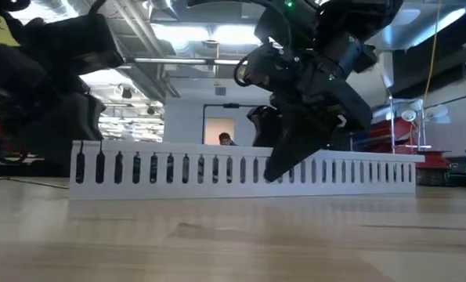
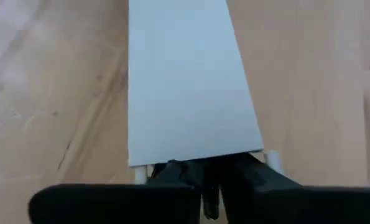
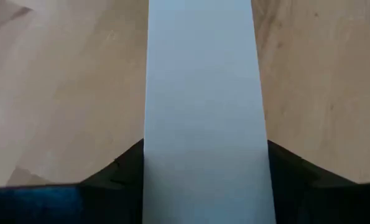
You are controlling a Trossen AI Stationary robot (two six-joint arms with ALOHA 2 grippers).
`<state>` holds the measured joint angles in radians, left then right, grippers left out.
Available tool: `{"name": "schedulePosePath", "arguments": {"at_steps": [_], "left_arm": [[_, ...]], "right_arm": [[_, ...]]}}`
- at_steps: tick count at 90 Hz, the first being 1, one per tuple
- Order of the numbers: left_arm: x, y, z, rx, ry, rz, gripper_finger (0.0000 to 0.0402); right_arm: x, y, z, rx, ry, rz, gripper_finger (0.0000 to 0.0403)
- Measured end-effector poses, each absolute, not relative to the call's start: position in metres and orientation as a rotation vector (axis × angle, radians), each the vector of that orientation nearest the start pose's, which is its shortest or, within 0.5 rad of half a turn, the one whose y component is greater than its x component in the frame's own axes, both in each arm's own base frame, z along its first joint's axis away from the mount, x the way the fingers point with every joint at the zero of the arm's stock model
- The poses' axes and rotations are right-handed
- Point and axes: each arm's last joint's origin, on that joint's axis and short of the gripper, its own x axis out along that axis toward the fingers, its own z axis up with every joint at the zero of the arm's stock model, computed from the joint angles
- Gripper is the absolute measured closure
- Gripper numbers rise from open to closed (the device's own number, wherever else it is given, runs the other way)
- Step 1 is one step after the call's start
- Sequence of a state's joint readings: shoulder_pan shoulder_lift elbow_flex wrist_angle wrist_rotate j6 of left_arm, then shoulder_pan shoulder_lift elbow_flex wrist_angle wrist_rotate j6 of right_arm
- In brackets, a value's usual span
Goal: Ziptie cables
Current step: Close the white cable duct
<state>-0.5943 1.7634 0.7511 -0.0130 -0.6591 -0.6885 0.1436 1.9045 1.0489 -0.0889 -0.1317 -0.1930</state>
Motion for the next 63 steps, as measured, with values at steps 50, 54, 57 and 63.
{"name": "schedulePosePath", "arguments": {"at_steps": [50, 54, 57, 63], "left_arm": [[0.226, -0.144, 0.192, -0.031, 0.955, 0.23, 0.0273], [0.223, -0.143, 0.201, -0.049, 0.934, 0.218, 0.0273], [0.22, -0.143, 0.207, -0.072, 0.915, 0.211, 0.0273], [0.217, -0.144, 0.214, -0.132, 0.894, 0.207, 0.0274]], "right_arm": [[0.369, 0.057, 0.131, -0.19, 0.884, 0.329, 0.0189], [0.369, 0.057, 0.131, -0.189, 0.885, 0.329, 0.0189], [0.369, 0.057, 0.131, -0.189, 0.886, 0.328, 0.0189], [0.368, 0.057, 0.131, -0.189, 0.888, 0.329, 0.0189]]}}
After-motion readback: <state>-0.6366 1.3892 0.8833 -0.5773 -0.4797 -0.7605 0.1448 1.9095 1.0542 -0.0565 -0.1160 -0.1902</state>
